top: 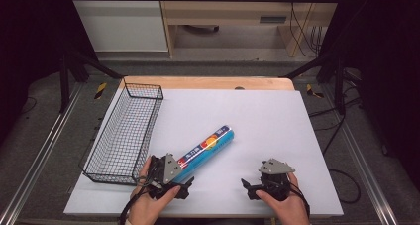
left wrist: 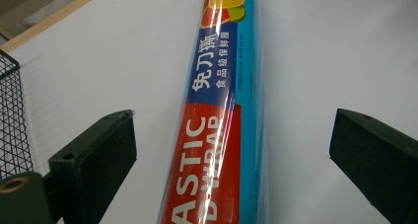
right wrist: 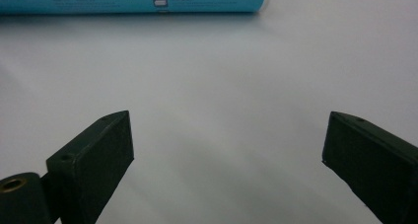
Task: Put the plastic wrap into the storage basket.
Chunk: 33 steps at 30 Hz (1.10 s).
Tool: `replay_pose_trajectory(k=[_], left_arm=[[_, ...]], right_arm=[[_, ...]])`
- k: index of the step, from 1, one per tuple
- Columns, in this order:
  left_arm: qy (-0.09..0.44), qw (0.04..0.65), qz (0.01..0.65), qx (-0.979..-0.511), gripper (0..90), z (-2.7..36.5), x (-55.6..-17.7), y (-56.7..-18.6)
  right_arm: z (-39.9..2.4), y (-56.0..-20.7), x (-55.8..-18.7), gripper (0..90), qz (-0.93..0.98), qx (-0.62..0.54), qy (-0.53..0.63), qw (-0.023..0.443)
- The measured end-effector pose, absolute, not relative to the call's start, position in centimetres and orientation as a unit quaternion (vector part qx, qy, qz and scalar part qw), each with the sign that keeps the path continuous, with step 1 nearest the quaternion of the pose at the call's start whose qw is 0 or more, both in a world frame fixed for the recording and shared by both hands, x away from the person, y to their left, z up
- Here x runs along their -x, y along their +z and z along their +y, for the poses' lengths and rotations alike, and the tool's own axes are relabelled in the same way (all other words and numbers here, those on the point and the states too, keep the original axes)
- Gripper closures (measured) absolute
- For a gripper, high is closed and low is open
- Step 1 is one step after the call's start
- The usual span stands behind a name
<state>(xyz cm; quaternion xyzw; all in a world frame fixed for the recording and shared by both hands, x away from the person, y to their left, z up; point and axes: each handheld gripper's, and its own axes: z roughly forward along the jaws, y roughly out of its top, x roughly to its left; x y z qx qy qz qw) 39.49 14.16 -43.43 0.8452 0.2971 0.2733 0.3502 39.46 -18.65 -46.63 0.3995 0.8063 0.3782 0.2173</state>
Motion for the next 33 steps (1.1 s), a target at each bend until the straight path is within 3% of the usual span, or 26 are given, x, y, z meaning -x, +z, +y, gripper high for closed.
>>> replay_pose_trajectory(k=[19,33], left_arm=[[0.24,0.334,0.277,-0.868,5.0,12.6,-40.5,-40.8],[0.237,0.186,0.28,-0.911,7.6,8.1,-46.0,-41.1]], right_arm=[[-18.2,-46.8,-39.3,5.5,0.816,-0.389,0.367,0.219],[-17.8,-46.6,-39.0,5.7,0.821,-0.375,0.374,0.215]])
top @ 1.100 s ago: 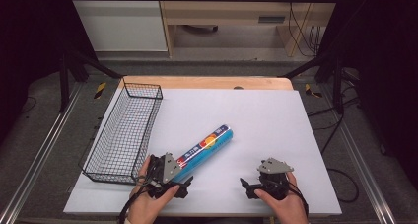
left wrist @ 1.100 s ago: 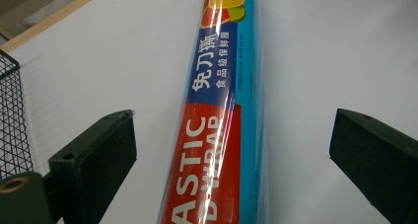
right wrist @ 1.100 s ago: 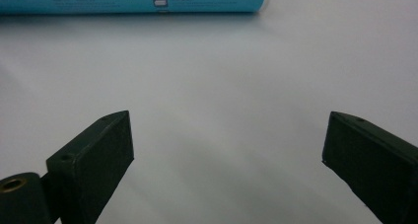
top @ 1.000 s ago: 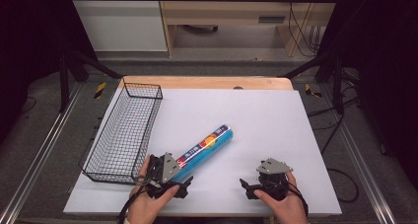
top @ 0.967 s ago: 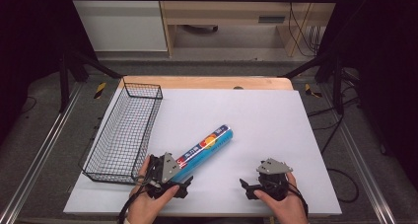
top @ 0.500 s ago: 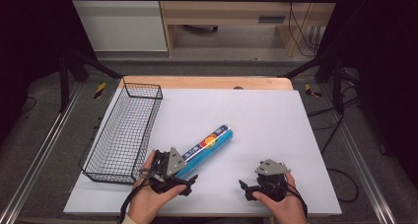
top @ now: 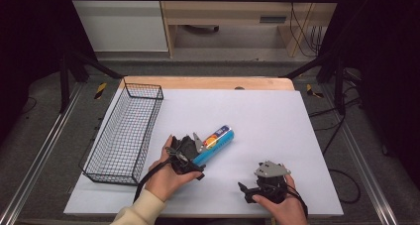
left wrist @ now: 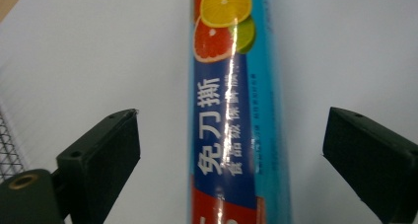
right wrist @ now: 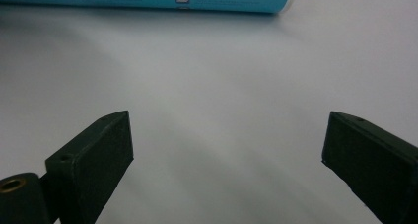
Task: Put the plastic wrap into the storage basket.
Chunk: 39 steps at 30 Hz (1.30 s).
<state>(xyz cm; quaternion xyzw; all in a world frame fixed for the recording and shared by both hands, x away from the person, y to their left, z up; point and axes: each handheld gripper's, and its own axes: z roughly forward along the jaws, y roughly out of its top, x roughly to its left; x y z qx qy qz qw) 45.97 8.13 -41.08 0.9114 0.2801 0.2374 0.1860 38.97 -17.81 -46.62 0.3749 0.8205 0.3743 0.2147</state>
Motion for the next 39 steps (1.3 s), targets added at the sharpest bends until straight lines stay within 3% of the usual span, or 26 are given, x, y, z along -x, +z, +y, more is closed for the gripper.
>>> replay_pose_trajectory(k=[10,24,39], left_arm=[[0.216,0.123,0.259,-0.933,16.4,5.7,-47.5,-41.6],[0.185,0.11,0.275,-0.937,28.8,5.1,-49.3,-43.2],[0.161,0.101,0.285,-0.94,28.7,4.8,-50.4,-44.2]], right_arm=[[-17.8,-46.3,-38.8,5.8,0.819,-0.373,0.381,0.213],[-17.8,-46.4,-38.8,5.8,0.818,-0.373,0.383,0.211],[-17.9,-46.4,-38.9,5.9,0.82,-0.373,0.38,0.211]])
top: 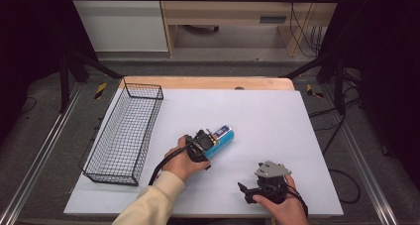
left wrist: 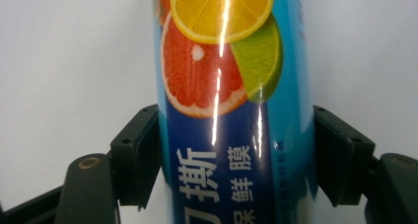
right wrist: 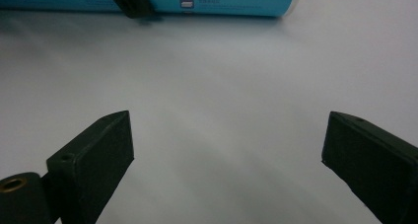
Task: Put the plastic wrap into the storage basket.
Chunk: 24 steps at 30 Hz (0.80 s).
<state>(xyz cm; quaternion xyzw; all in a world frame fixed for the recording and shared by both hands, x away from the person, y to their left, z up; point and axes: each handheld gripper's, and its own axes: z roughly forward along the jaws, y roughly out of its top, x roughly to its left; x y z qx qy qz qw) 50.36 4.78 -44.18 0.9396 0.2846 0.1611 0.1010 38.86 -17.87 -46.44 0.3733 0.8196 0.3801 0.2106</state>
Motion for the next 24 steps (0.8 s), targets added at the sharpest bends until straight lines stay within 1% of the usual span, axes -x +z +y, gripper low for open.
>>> replay_pose_trajectory(k=[24], left_arm=[[0.144,0.104,0.289,-0.941,29.6,4.78,-51.02,-44.69]], right_arm=[[-17.87,-46.54,-38.89,6.1,0.822,-0.373,0.378,0.207]])
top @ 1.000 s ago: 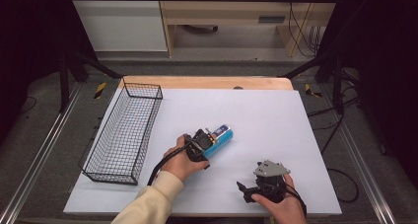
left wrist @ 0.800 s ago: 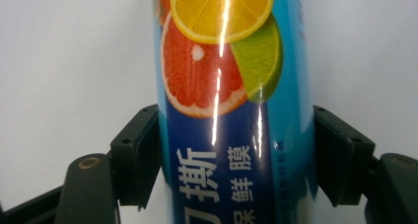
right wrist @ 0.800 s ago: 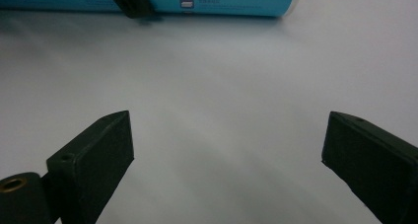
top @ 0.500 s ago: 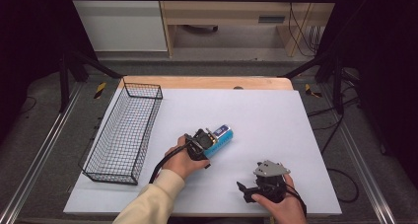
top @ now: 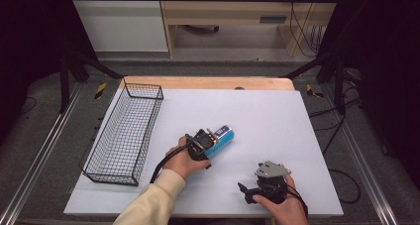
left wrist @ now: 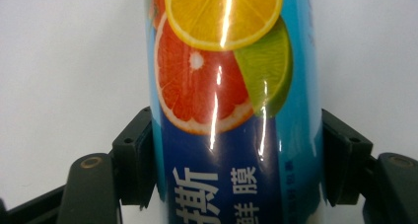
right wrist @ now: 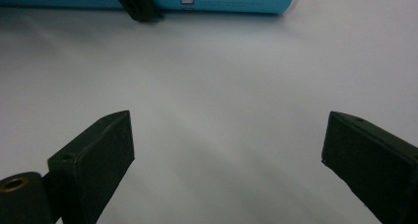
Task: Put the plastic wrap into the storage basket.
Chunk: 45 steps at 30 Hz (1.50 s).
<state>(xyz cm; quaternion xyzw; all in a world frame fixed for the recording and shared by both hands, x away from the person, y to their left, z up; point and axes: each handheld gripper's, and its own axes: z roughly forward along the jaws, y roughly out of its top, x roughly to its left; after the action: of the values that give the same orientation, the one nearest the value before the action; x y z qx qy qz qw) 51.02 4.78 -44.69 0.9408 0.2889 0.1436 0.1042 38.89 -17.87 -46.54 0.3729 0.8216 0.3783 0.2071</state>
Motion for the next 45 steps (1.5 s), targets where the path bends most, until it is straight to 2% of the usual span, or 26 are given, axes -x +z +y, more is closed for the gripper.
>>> replay_pose_trajectory(k=[29,45], left_arm=[[0.165,0.127,0.291,-0.934,31.6,5.0,-50.3,-44.6],[0.199,0.171,0.289,-0.921,31.8,5.5,-49.3,-40.6]], right_arm=[[-17.9,-46.6,-38.9,6.2,0.822,-0.374,0.377,0.206],[-17.8,-46.7,-38.9,6.2,0.824,-0.372,0.376,0.203]])
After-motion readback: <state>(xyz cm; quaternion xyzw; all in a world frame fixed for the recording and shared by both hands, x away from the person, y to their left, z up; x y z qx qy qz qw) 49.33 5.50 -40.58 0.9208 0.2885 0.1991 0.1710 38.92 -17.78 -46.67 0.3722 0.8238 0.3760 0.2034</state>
